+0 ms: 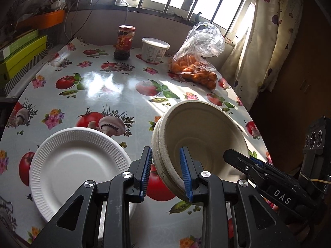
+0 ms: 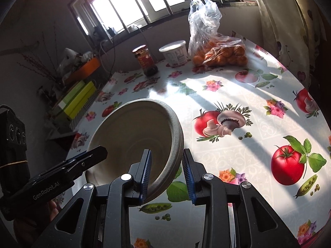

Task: Organize plates and bowls
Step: 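Carry the bowl stack with both grippers over the white plate stack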

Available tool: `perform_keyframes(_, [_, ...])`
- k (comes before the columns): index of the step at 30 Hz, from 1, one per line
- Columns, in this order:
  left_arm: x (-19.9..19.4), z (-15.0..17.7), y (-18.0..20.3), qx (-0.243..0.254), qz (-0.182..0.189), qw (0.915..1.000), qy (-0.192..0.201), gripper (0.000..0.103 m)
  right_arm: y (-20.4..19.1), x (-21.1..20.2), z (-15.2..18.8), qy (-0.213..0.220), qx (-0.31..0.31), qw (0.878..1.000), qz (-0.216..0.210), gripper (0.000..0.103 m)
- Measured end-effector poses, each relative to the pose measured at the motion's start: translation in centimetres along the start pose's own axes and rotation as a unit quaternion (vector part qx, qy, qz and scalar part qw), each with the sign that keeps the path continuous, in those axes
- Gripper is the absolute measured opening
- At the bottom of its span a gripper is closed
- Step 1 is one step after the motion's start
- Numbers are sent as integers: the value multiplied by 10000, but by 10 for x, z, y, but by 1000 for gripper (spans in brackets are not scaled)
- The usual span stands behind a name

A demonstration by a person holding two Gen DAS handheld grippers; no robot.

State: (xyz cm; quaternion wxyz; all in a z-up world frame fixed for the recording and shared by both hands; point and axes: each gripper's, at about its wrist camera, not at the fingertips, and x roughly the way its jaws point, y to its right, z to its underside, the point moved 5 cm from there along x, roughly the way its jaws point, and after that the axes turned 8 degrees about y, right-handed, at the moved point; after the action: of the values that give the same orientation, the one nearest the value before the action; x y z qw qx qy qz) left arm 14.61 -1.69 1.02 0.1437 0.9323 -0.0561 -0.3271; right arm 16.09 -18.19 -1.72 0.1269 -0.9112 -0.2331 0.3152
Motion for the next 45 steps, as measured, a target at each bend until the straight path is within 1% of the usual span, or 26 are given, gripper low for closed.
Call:
perform_keyframes(11, [-25, -7, -43, -238, -373, 9987, 242, 29, -43, 23, 7, -256, -251, 9987, -369, 30])
perform_keyframes(19, [-35, -4, -68, -394, -613, 9969, 290, 29, -67, 38, 12, -417, -362, 9968, -572, 30])
perform_keyframes(23, [-43, -3, -79, -445, -742, 9956, 352, 29, -81, 46, 15, -503, -424, 9955, -682, 30])
perform_keyframes(29, [-53, -1, -104, -649, -985, 9922, 402, 29, -107, 60, 19, -668, -580, 9921, -895, 30])
perform_keyframes(35, [-59, 2, -123, -792, -1169, 9892, 405, 29, -125, 72, 25, -804, -698, 9888, -1042, 30])
perform_keyframes(45, [-58, 12, -142, -931, -1287, 9868, 316, 29, -139, 86, 32, -972, -780, 9861, -1101, 30])
